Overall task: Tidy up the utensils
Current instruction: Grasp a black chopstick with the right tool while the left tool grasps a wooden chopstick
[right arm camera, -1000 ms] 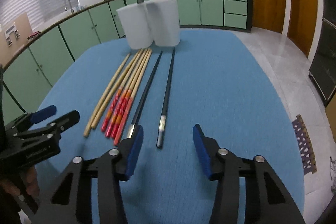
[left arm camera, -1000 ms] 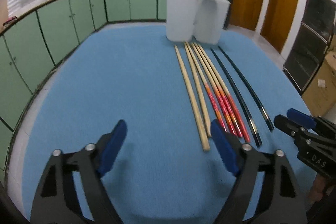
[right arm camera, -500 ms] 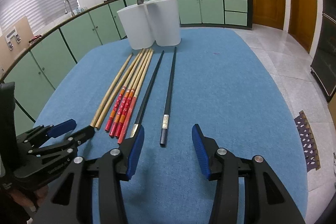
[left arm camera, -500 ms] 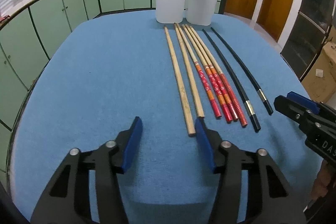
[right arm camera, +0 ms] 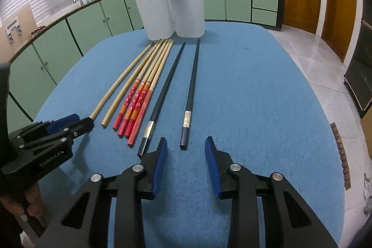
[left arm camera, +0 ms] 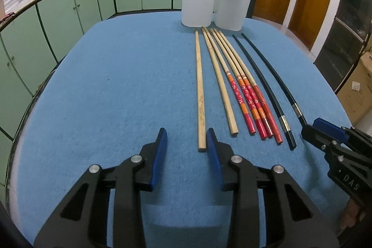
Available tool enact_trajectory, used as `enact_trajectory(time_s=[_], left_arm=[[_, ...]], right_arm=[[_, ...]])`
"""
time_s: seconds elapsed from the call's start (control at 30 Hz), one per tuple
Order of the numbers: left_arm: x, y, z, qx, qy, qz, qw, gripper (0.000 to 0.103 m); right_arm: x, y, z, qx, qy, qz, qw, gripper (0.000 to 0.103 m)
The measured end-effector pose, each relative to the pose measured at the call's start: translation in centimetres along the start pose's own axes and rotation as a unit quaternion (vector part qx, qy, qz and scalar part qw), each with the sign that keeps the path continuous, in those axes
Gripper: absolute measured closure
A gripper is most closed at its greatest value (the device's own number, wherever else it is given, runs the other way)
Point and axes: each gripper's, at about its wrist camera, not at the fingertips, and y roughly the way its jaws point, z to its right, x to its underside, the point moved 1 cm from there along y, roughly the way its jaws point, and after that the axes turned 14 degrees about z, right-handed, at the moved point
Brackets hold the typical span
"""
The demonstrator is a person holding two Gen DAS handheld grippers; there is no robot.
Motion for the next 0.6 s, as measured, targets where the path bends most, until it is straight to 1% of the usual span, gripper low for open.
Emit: enact_trajectory(time_s=[0.1, 0.2, 0.27, 0.3, 0.33, 0.4, 0.43, 0.6], left_arm=[[0.0, 0.1, 0.1, 0.001, 0.001, 0.000, 1.0000, 0.073], [-0.1, 0.2, 0.2, 0.003, 0.001, -0.001, 1.0000, 0.076], [-0.1, 0.2, 0.3, 0.004, 0.002, -0.001, 1.0000, 0.082], [-0.1, 0.2, 0.4, 0.006, 0.002, -0.001, 1.0000, 0.088], [-0.2, 0.2, 0.5, 0.008, 0.003, -0.001, 1.0000, 0.093], [-0.1, 0.3, 0.7, 0.013, 0.004, -0.002, 0.9999, 0.097], [-0.1, 0.2, 0.8, 0.013, 0.005, -0.002, 0.9999, 0.097], [-0.1, 0.1, 0.9, 0.015, 0.006, -0.002, 0.9999, 0.097]], right_arm=[[-0.1, 0.5, -0.1, 0.003, -0.001, -0.002, 1.000, 0.077], [-0.2, 0.7, -0.2, 0.002, -0.002, -0.003, 1.000, 0.080], [-0.2, 0.8, -0.2, 0.006, -0.002, -0.005, 1.000, 0.082], [-0.2, 0.8, -0.2, 0.006, -0.002, -0.005, 1.000, 0.085], [-0.2, 0.9, -0.2, 0.007, -0.003, -0.006, 1.000, 0.088], [-0.2, 1.0, -0.3, 0.008, -0.007, -0.008, 1.000, 0.092], [-0.2, 1.0, -0.5, 0.009, -0.011, -0.008, 1.000, 0.095], [-0.1, 1.0, -1.1, 0.019, -0.027, -0.009, 0.999, 0.095]])
